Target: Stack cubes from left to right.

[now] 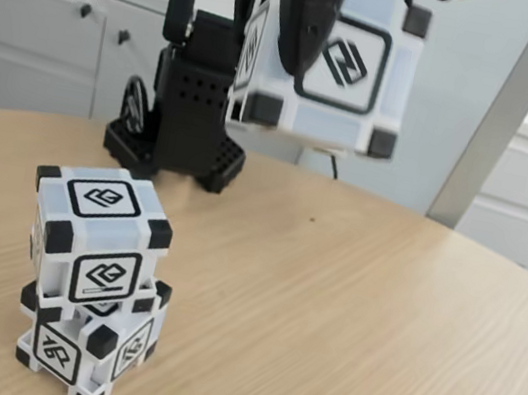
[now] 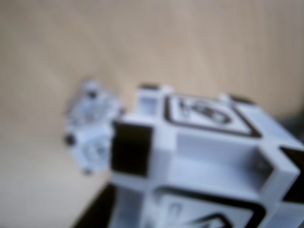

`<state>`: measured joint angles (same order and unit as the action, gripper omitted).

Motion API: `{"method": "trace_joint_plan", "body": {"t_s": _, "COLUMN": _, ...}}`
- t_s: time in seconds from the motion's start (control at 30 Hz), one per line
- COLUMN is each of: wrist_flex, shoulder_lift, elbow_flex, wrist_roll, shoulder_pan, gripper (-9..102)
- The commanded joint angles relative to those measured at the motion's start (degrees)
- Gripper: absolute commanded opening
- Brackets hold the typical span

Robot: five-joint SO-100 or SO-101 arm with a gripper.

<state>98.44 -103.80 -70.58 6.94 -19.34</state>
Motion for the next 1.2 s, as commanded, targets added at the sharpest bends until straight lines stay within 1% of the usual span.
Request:
{"method": "trace_joint_plan", "body": {"t_s": 0.0, "wrist_flex": 0.53, "shoulder_lift": -5.19, "elbow_flex": -5.19, "wrist_roll": 1.58, "shoulder_pan": -0.79, "gripper": 17}}
{"method": "trace_joint_plan", "body": {"t_s": 0.17, "wrist_flex": 0.44, "shoulder_lift": -5.89, "elbow_flex": -11.78, "wrist_roll": 2.81, "shoulder_pan": -1.49, "gripper": 17}}
{"method": "trace_joint_plan", "body": {"t_s": 0.4, "wrist_flex": 0.44, "shoulder_lift": -5.19, "elbow_flex": -13.36, "wrist_roll": 7.21, "shoulder_pan": -12.13, "gripper": 17}}
{"method": "trace_joint_plan", "body": {"t_s": 0.5, "wrist_flex": 0.44, "shoulder_lift": -4.92, "elbow_flex": -13.01, "wrist_roll": 8.44, "shoulder_pan": -14.77, "gripper": 17}}
{"method": "trace_joint_plan", "body": {"t_s": 1.17, "wrist_flex": 0.35, "shoulder_lift": -4.66, "elbow_flex": -13.10, "wrist_roll": 11.51, "shoulder_pan": -15.64, "gripper": 17}}
